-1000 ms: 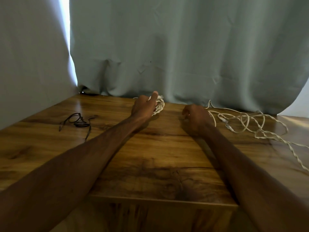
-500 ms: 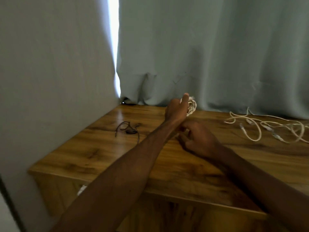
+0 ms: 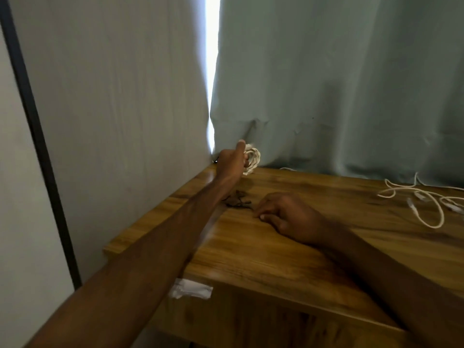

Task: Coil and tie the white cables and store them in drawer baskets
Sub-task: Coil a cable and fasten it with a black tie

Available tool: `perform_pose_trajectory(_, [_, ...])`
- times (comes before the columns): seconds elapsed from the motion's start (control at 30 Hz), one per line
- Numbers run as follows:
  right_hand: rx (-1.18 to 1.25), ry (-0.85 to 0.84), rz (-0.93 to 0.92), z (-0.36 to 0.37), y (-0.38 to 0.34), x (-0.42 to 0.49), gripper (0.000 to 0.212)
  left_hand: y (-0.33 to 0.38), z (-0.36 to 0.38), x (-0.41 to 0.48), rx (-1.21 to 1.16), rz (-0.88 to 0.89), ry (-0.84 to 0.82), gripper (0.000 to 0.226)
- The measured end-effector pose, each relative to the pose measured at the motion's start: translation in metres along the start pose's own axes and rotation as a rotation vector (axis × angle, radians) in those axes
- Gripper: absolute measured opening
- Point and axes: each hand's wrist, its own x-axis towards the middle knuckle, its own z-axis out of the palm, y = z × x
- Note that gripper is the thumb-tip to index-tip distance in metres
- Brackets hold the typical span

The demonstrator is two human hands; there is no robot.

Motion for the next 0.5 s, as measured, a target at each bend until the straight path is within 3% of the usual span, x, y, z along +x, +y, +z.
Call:
perform_pose_trajectory(0.2, [0.105, 0.038, 0.228, -0.026, 0.033, -0.031, 0.022, -0.009, 0.01, -0.008, -0.202, -0.069, 0.036, 0.032])
perform_pose_trajectory(0.5, [0.22, 0.069, 0.335, -0.023, 0.038, -0.029, 0.015, -0.03, 0.022, -0.008, -0.162, -0.074, -0.049, 0.04])
